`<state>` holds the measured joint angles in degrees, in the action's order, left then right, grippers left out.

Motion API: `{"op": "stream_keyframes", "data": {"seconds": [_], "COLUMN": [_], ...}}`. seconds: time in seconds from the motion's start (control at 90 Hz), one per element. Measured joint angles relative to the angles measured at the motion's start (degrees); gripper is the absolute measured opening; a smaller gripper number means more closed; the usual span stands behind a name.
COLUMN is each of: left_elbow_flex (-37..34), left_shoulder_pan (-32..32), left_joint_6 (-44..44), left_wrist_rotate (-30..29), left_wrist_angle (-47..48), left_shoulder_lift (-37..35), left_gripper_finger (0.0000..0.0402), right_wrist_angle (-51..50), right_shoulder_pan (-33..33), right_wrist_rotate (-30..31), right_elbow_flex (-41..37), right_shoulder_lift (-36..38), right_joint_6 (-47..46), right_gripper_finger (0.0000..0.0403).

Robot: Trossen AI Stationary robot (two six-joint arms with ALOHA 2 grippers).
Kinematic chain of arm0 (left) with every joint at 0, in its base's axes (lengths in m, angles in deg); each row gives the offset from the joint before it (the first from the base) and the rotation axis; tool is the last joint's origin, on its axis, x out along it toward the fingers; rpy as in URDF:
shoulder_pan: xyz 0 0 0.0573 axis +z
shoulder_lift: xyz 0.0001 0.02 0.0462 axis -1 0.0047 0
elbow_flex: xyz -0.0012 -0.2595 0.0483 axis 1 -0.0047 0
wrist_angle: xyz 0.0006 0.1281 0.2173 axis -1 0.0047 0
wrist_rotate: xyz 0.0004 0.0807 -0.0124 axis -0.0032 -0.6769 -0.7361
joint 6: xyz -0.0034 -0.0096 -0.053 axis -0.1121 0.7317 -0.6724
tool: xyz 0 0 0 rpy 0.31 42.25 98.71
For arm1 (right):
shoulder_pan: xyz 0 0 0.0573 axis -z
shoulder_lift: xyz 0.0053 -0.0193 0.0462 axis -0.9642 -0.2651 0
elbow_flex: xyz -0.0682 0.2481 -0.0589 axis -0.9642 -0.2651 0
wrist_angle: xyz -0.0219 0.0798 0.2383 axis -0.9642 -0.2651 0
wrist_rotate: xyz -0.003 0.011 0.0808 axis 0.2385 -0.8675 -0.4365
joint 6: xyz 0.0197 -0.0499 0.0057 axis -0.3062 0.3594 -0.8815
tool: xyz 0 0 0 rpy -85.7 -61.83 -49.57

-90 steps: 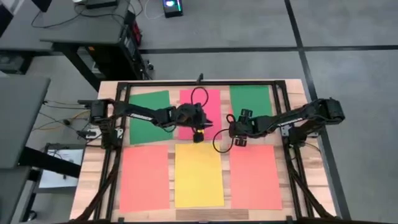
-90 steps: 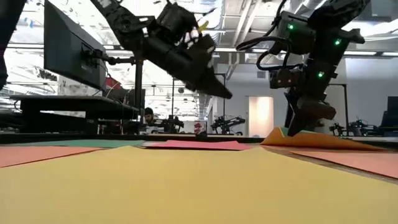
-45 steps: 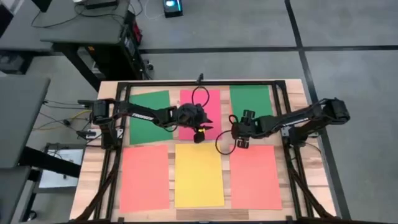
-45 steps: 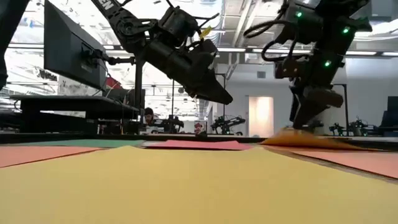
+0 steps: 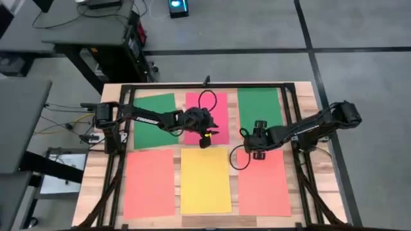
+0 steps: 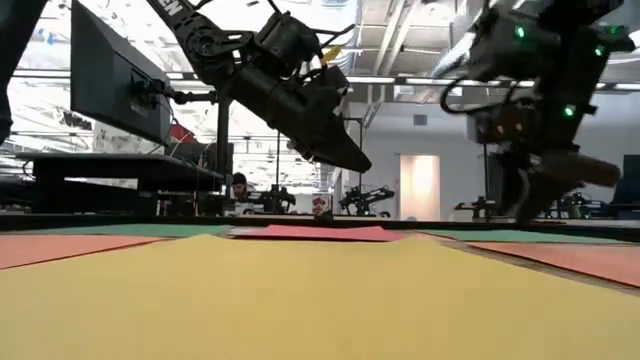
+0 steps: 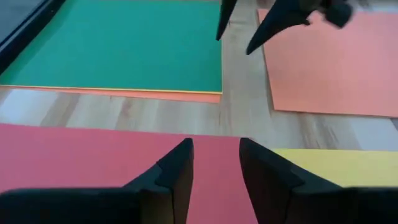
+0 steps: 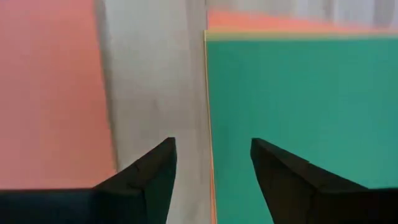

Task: Organize paper
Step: Stack the green paper on top of the green paper

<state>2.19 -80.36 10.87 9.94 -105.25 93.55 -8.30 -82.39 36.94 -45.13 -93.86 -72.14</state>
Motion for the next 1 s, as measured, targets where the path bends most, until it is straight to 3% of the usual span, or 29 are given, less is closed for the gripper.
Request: {"op": "stream_keyframes", "data": {"seconds": [0.789, 1.0], "left_elbow_flex": [-0.02, -0.02], "left_shoulder_pan": [0.00, -0.01], "left_joint_6": [-0.24, -0.22], "left_wrist_rotate": [0.00, 0.00], "left_wrist_angle": [0.90, 1.20], "left_shoulder_lift": [0.04, 0.04], "left_gripper_finger": [0.0115, 0.0115], "right_wrist_angle": [1.98, -0.69], "right_shoulder_pan": [7.15, 7.29], "right_wrist_rotate": [-1.65, 3.14], "right_elbow_flex": [-0.08, 2.73], "right_shoulder_lift": [-4.07, -4.17], "right_joint_6": [1.78, 1.86], "right_gripper_finger": [0.0203, 0.0196]}}
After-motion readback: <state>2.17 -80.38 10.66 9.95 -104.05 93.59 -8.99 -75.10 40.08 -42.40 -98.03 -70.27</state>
